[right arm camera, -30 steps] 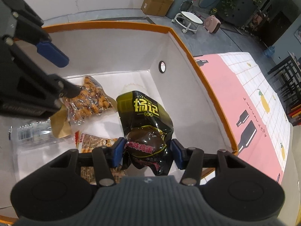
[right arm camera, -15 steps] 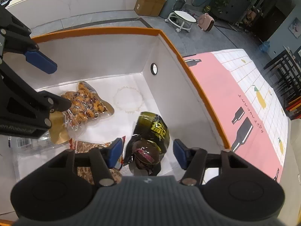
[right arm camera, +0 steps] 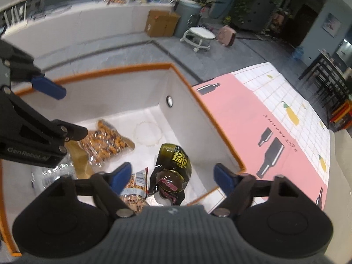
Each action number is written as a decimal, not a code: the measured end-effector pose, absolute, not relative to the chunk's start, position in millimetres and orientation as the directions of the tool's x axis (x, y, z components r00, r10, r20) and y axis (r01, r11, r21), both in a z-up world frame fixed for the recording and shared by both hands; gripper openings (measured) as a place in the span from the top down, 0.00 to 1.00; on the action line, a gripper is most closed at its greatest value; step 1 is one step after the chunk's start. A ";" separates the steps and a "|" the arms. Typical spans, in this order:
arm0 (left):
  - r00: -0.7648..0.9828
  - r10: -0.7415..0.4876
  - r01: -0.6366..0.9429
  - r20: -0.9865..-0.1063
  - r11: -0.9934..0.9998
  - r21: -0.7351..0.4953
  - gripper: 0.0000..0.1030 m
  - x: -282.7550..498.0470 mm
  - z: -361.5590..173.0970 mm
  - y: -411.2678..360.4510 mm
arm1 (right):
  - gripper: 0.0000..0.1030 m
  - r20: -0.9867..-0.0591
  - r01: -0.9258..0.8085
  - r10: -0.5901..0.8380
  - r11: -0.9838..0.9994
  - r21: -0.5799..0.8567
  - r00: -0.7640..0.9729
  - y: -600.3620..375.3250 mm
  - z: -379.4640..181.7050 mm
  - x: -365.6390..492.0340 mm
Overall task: Organize snacks
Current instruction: 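Lift both tools out of the box back toward the snack pile, then grasp the clear red-date pack with the right gripper while the left grasps the green-label pack, then carry both packs over the box and open both grippers to drop them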
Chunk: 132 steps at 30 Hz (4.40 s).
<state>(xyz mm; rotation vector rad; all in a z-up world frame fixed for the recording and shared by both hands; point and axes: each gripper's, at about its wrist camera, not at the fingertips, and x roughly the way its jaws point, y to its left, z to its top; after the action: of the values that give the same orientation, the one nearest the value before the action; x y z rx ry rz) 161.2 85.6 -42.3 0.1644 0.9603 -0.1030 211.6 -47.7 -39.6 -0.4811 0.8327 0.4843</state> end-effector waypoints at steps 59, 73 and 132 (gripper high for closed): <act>0.607 -0.248 0.536 -0.755 0.830 0.158 0.10 91.9 -98.5 -126.9 | 0.31 -0.715 -0.215 0.060 0.968 -0.128 0.697 -251.4 -133.6 88.4; 0.582 -0.187 0.581 -0.791 0.776 0.244 0.13 128.5 -128.0 -148.5 | 0.39 -0.698 -0.319 0.063 0.916 -0.244 0.714 -240.6 -165.4 124.9; 0.631 -0.268 0.344 -0.728 0.938 -0.046 0.48 66.7 -20.7 -78.7 | 0.65 -0.675 -0.307 0.191 0.950 -0.055 0.713 -224.6 -74.7 71.2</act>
<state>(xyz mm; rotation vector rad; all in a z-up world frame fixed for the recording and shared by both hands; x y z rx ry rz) 66.7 -78.7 -20.7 0.1002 0.8158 -0.3510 71.2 -224.6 -74.7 -0.1682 0.7272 0.2773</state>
